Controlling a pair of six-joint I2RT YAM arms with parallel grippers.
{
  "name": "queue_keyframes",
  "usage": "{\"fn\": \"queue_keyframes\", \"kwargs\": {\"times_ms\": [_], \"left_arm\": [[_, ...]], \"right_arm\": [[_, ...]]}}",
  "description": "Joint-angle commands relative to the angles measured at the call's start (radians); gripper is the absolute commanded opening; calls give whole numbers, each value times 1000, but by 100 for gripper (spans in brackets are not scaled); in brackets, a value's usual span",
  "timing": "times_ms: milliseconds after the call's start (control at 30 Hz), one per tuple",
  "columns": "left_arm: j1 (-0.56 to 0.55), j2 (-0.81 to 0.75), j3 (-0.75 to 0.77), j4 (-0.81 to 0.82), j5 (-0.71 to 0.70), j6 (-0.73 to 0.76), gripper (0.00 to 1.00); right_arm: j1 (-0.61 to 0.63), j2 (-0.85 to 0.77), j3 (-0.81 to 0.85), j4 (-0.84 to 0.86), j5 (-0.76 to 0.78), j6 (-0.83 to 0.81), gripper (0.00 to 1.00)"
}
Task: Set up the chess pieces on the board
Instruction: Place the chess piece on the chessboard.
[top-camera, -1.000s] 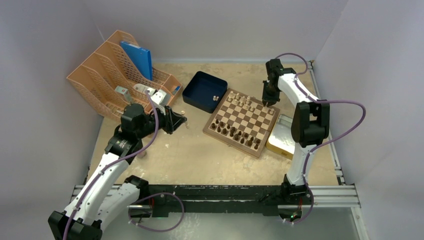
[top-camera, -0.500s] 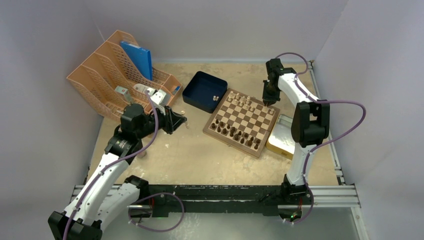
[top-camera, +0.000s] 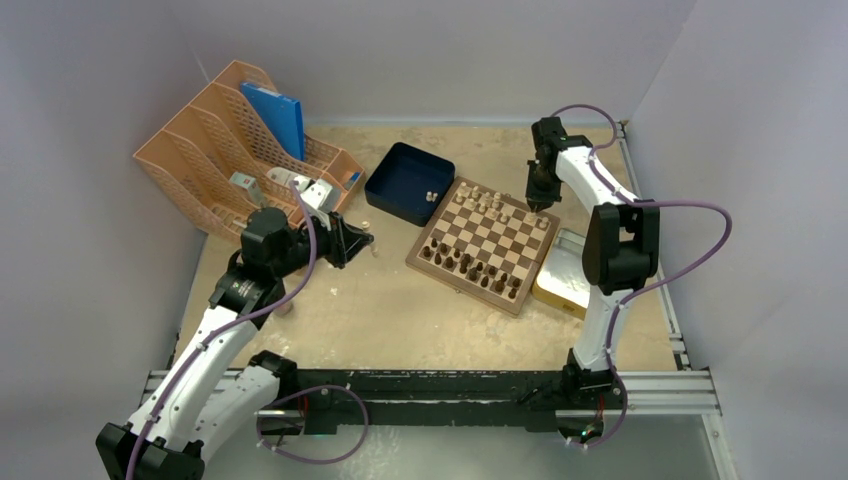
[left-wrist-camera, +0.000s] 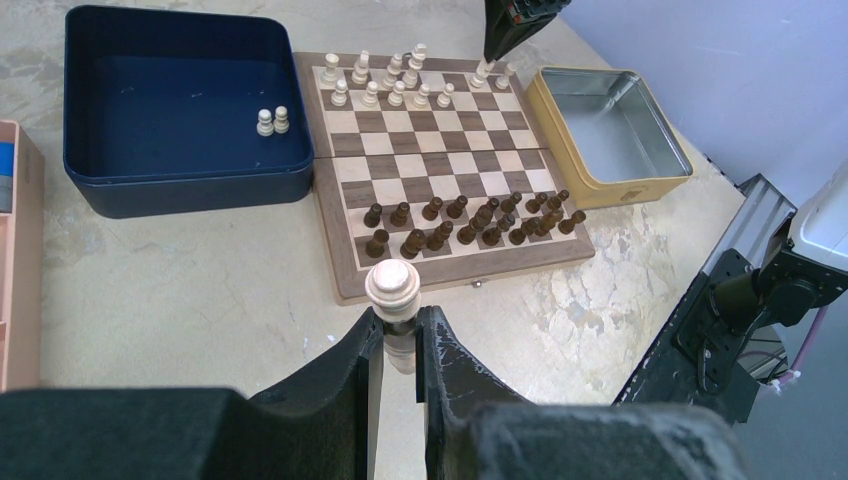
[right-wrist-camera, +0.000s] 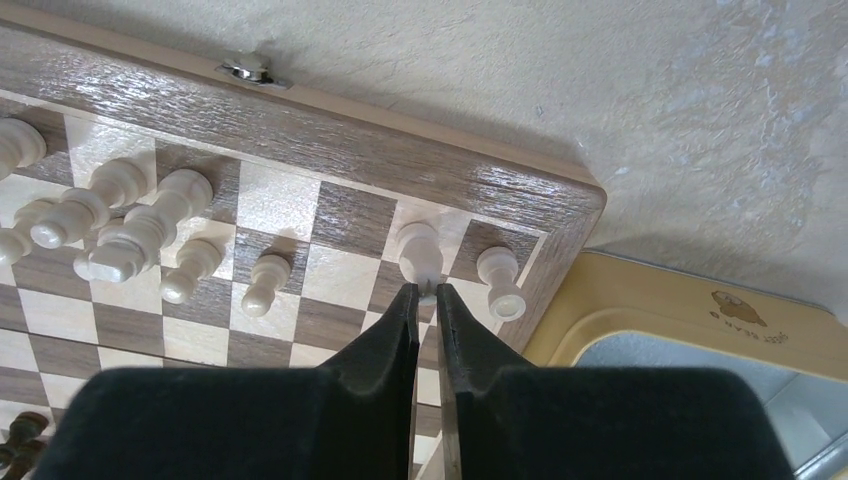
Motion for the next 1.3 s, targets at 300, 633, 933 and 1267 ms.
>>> {"fn": "queue_keyframes", "kwargs": {"times_ms": [300,633,933,1267], "left_arm": [[-8,-5,-5,33,8,-5,0],[-8,38,33,45,17,-100,0],[-6,97,79,139,-8,-380,0],[-3,94,171,98,-121,-774,0]], "right_arm": [[-4,-73,35,37,20,-8,21],[20,-220,-32,123,-26,7,21],[232,-546,-349,696,-368,21,29],[430,-832,-814,1530,-392,-323,34]]}}
